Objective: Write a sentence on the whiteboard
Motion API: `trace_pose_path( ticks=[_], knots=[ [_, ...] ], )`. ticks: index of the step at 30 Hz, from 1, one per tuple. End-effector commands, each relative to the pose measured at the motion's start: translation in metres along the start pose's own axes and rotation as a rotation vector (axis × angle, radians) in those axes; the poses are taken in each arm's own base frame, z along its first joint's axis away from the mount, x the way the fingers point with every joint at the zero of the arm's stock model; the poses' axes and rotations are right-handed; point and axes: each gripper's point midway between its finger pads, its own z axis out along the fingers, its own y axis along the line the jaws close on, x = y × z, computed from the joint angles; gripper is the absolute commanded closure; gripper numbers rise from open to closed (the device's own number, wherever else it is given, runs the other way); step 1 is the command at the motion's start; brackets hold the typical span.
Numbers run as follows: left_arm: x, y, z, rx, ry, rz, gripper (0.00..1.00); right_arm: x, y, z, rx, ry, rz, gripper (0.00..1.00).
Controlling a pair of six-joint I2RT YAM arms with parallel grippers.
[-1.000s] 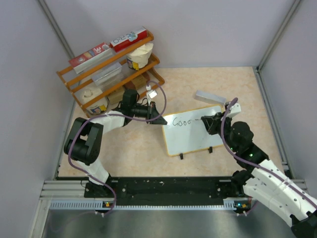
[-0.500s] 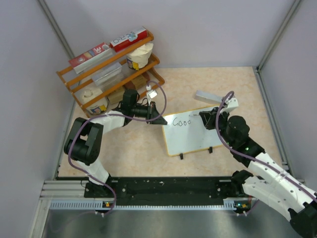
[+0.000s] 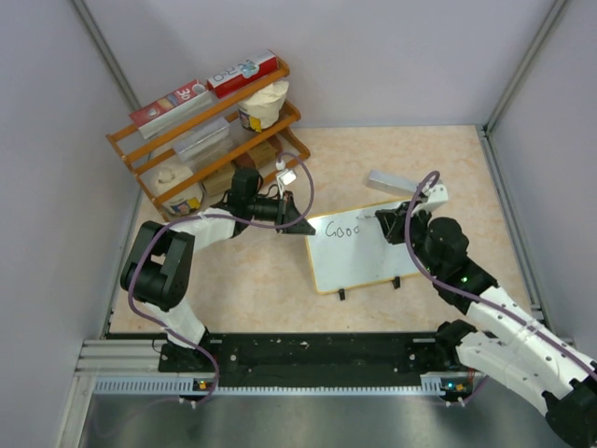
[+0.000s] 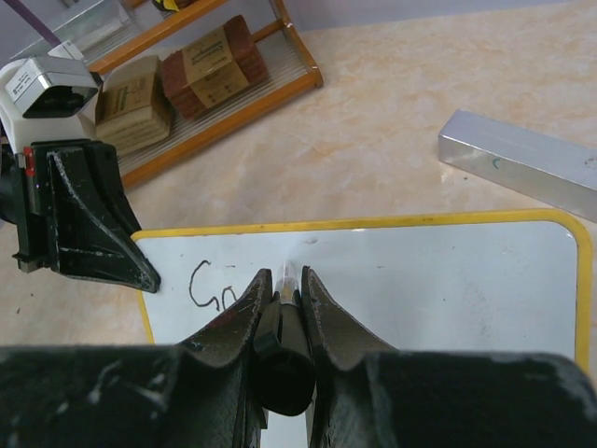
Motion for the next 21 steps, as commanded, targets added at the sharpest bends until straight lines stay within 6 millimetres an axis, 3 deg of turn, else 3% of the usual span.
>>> trace_pose_path(
  ticks=[1,21],
  knots=[
    [0.024,0.000,0.012,0.029,0.067,0.036,1.00,-0.004,0.003,-0.004,-0.010,-0.026,0.015,1.00],
    [0.025,0.001,0.012,0.025,0.069,0.035,1.00,0.025,-0.003,-0.014,-0.018,0.044,0.030,1.00]
  ],
)
